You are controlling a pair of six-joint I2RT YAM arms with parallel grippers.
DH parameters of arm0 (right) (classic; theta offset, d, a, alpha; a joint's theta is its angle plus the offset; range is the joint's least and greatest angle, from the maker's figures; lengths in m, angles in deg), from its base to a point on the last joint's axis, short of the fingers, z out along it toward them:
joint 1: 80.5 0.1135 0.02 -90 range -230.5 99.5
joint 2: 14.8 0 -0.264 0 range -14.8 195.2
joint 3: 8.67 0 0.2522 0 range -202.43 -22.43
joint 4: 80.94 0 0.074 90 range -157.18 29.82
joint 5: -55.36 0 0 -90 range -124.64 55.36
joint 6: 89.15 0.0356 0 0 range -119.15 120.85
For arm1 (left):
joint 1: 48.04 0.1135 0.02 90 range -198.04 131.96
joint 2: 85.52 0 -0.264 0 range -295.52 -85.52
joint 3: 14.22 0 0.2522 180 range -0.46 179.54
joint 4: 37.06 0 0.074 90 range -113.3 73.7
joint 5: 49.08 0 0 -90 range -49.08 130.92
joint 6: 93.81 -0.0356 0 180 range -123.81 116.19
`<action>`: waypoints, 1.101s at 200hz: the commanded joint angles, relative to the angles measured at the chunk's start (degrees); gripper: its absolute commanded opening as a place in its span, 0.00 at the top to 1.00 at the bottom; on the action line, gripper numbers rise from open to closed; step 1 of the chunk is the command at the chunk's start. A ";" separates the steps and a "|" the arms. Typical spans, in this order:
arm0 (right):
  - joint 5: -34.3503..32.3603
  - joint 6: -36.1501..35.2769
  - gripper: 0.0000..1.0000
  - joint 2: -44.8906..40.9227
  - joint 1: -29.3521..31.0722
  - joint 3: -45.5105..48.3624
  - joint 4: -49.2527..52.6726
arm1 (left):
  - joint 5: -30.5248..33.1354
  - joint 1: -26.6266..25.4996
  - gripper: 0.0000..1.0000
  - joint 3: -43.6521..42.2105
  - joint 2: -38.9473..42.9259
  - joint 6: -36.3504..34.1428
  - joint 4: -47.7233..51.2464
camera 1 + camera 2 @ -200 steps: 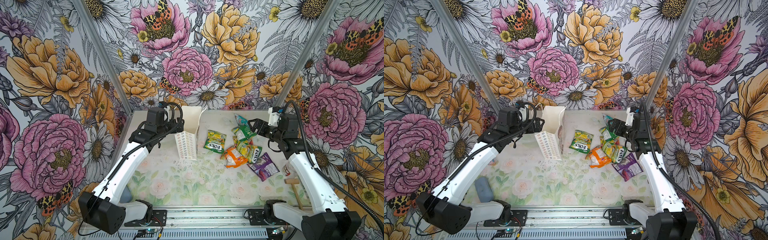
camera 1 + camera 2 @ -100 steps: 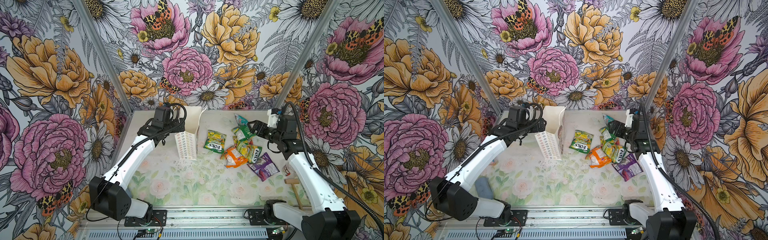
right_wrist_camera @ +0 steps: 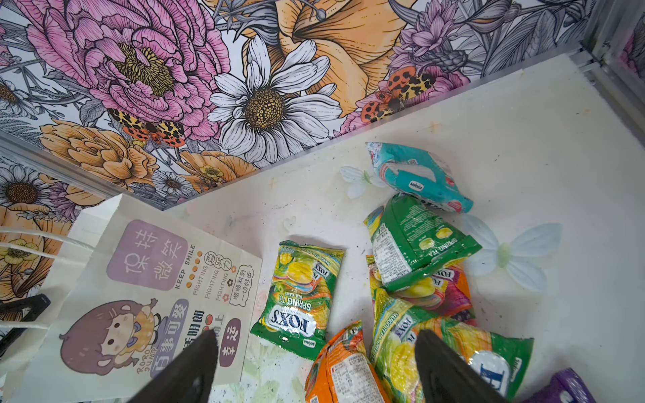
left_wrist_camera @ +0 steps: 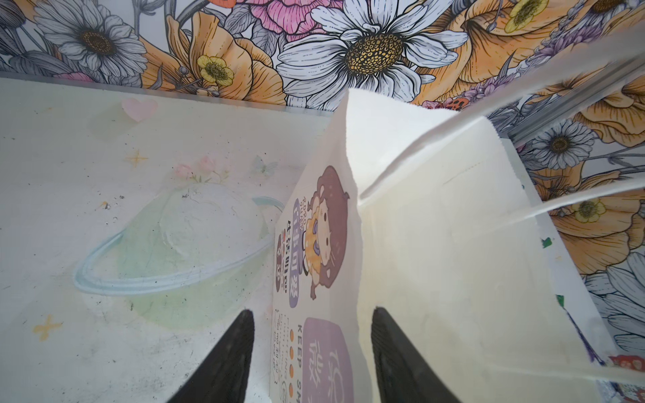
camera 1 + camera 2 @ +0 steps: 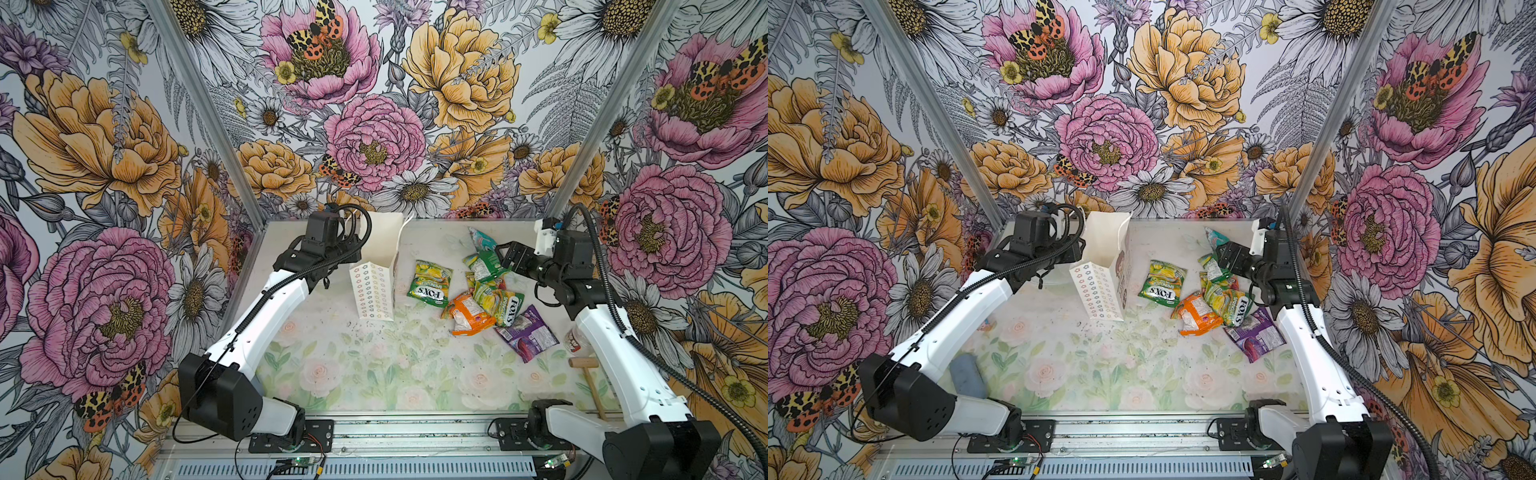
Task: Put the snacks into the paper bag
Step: 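Close the left gripper on the paper bag's rim to hold it open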
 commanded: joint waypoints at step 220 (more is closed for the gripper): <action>0.37 1.78 0.12 -1.13 0.41 0.71 -0.25 | -3.79 0.55 0.65 -0.27 -2.06 0.87 -2.40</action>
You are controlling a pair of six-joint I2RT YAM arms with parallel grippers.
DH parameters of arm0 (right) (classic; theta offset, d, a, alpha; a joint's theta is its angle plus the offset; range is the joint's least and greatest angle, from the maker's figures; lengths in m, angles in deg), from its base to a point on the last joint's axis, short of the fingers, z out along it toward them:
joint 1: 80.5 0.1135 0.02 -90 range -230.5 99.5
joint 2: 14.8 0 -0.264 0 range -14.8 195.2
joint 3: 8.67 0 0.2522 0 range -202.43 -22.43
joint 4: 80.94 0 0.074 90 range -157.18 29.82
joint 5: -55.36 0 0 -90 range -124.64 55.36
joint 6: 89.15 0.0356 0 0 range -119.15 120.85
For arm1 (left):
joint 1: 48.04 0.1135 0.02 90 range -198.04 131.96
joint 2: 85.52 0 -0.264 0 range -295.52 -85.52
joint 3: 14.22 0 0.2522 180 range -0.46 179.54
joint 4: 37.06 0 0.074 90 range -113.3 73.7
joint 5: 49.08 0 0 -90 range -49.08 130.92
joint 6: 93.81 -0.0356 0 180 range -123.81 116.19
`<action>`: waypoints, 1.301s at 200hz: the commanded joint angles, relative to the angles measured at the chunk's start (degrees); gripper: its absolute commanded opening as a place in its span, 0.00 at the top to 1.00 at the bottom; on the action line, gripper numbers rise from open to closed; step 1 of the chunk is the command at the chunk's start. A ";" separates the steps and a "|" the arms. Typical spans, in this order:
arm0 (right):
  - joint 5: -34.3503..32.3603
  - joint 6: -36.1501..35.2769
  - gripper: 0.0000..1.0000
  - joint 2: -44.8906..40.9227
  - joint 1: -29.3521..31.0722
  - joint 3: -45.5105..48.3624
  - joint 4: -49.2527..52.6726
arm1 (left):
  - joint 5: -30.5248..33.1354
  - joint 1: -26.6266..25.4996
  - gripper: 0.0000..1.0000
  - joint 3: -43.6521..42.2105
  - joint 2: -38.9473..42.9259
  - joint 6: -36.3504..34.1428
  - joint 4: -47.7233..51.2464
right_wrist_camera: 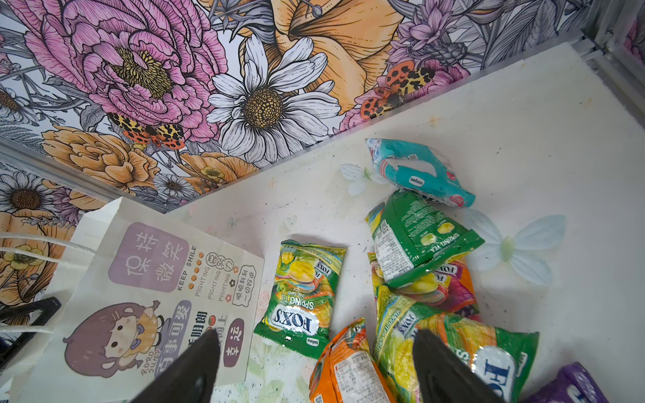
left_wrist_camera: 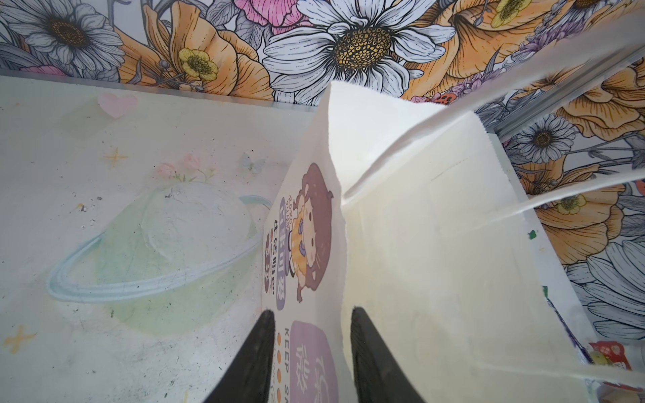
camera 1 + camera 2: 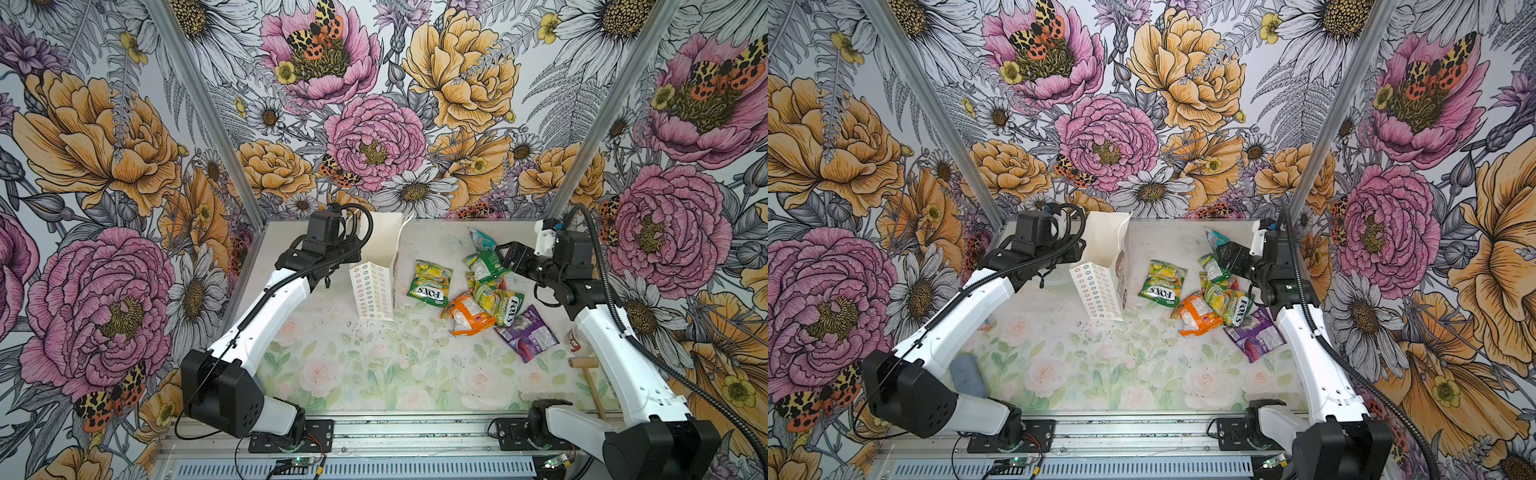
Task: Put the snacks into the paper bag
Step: 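Close the left gripper on the paper bag's rim to hold it open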
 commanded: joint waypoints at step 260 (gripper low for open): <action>0.87 0.88 0.12 -1.38 0.98 1.43 -0.31 | -3.08 1.01 0.77 -2.63 3.22 4.10 -4.06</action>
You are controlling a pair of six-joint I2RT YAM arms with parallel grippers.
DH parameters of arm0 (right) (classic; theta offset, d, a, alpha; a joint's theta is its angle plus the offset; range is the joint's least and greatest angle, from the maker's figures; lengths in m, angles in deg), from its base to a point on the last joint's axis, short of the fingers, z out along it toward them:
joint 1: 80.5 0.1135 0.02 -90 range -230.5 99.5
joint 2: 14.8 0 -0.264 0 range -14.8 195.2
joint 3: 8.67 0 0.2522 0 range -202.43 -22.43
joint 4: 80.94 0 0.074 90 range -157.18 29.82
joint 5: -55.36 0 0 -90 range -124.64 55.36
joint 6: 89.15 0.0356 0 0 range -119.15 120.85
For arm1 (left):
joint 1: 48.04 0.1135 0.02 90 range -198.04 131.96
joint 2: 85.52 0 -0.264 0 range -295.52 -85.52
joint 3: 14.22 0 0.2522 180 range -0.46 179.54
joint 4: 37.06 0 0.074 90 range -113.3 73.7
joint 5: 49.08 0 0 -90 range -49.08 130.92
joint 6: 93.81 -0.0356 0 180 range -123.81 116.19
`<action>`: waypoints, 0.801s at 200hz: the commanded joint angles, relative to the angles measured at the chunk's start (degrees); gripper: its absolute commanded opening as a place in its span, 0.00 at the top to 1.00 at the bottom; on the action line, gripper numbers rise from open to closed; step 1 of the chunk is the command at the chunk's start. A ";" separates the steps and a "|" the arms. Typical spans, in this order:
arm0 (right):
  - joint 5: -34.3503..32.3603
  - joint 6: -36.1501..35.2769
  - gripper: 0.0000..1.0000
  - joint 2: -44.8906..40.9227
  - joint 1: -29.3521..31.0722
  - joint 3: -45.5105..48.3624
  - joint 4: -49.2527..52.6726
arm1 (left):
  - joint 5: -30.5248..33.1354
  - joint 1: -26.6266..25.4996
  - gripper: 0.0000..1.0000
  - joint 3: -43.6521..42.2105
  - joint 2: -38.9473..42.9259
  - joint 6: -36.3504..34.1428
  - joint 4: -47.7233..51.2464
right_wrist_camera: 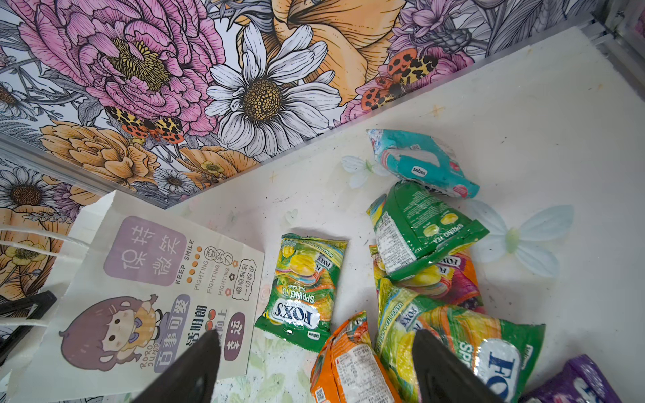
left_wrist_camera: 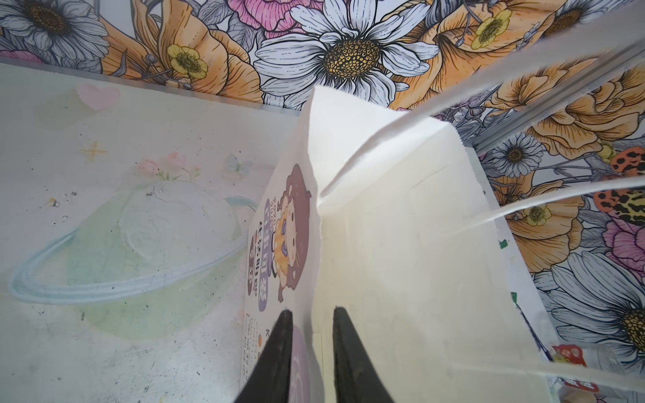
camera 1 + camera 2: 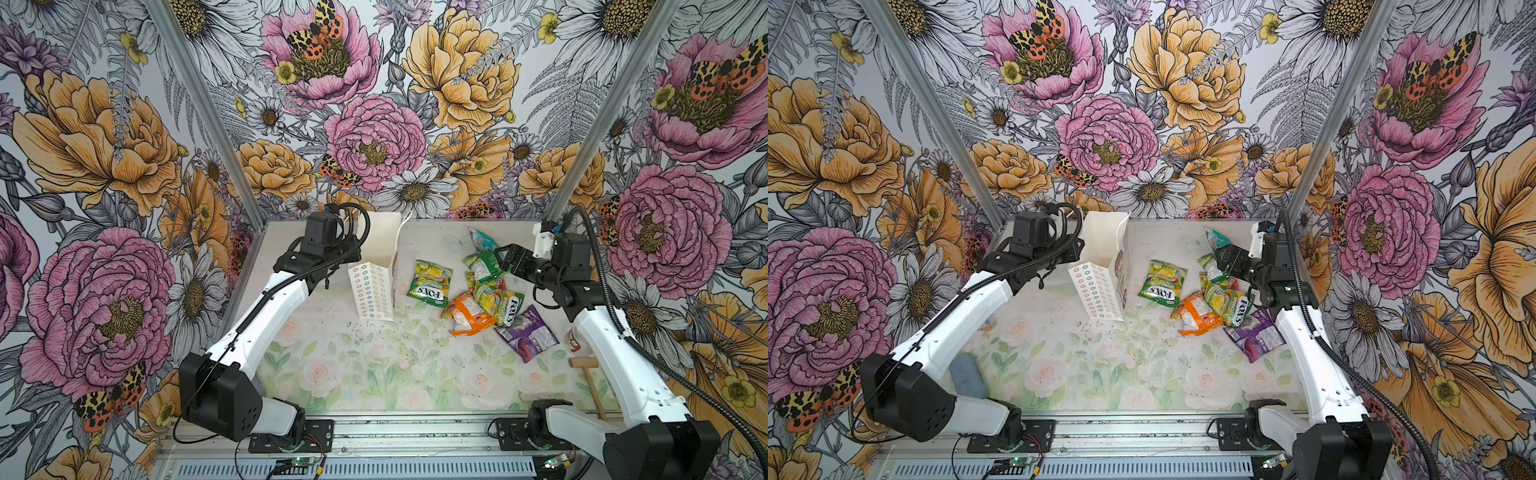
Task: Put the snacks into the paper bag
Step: 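Close the left gripper on the paper bag's rim to hold it open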
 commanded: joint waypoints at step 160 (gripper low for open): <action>0.29 0.65 0.12 -1.56 0.72 0.41 -0.23 | -1.96 1.19 0.92 -1.37 0.14 0.58 -1.51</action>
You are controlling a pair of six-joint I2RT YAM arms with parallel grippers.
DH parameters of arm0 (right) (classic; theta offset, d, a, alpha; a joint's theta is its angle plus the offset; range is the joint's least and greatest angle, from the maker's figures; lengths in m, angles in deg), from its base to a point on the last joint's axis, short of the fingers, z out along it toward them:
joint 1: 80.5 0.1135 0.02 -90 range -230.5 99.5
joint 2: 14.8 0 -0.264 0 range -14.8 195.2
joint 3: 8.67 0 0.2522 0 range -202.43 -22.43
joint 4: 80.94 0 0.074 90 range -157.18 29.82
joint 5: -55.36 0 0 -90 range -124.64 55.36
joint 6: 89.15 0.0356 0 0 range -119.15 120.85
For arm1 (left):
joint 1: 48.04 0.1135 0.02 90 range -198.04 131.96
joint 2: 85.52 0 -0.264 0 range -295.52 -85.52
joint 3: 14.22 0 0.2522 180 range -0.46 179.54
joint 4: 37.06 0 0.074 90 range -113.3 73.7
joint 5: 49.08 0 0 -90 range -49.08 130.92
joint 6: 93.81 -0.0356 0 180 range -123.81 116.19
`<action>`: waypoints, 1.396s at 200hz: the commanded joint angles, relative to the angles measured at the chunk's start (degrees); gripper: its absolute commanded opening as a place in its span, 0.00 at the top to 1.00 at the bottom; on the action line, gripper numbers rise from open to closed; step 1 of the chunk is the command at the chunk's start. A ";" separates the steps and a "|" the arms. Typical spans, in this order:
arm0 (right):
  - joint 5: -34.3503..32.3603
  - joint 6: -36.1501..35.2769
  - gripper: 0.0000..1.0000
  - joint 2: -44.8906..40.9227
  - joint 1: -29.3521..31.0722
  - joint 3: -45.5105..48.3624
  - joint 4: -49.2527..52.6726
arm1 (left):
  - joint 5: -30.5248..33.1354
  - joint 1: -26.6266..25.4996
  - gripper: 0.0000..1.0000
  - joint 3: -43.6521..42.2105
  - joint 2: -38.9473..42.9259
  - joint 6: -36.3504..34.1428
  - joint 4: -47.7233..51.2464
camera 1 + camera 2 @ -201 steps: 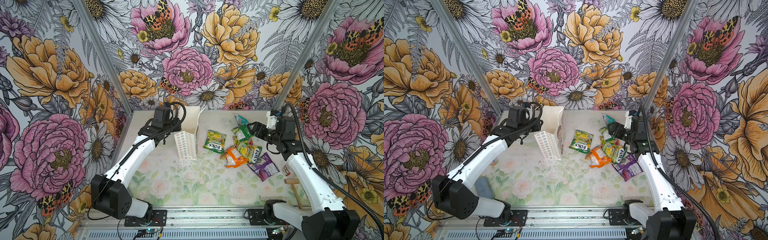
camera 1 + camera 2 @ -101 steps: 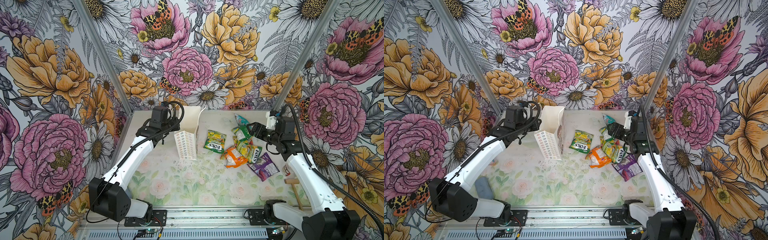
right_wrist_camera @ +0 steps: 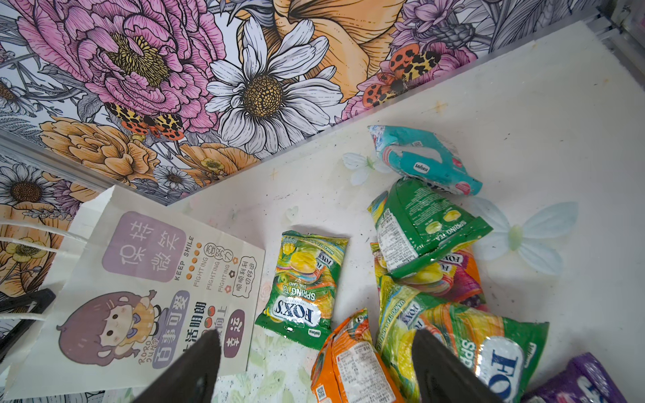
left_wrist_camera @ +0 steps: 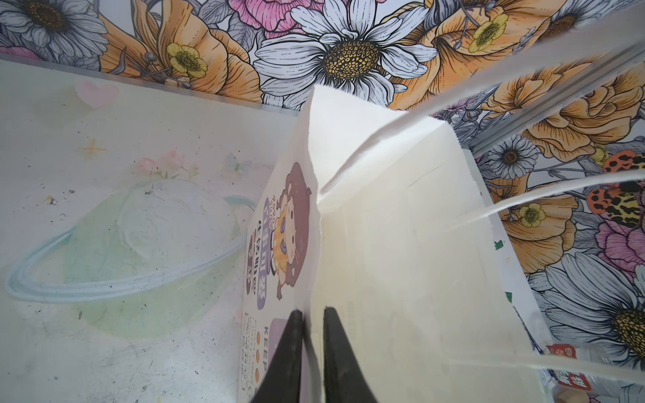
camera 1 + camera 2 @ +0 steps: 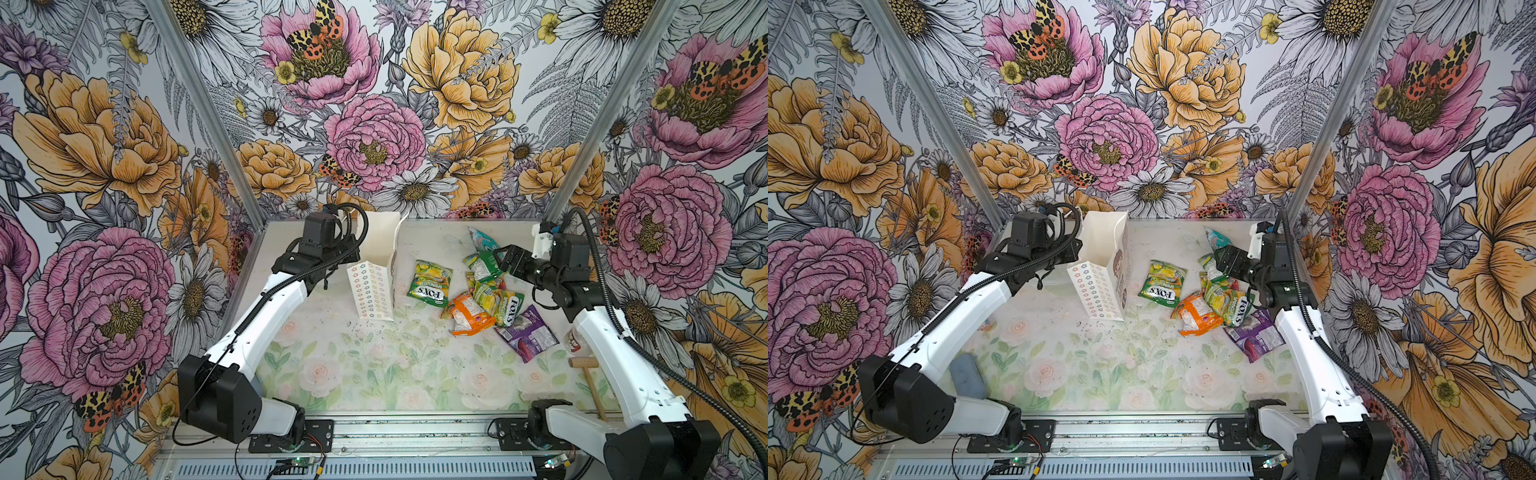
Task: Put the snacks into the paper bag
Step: 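Close the left gripper on the paper bag's rim to hold it open, then lower the right gripper onto the orange snack packet and grasp it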
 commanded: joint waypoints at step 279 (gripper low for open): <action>-16.37 -8.62 0.00 21.56 16.57 -3.99 15.40 | -3.49 0.80 1.00 -5.85 2.81 9.99 -5.93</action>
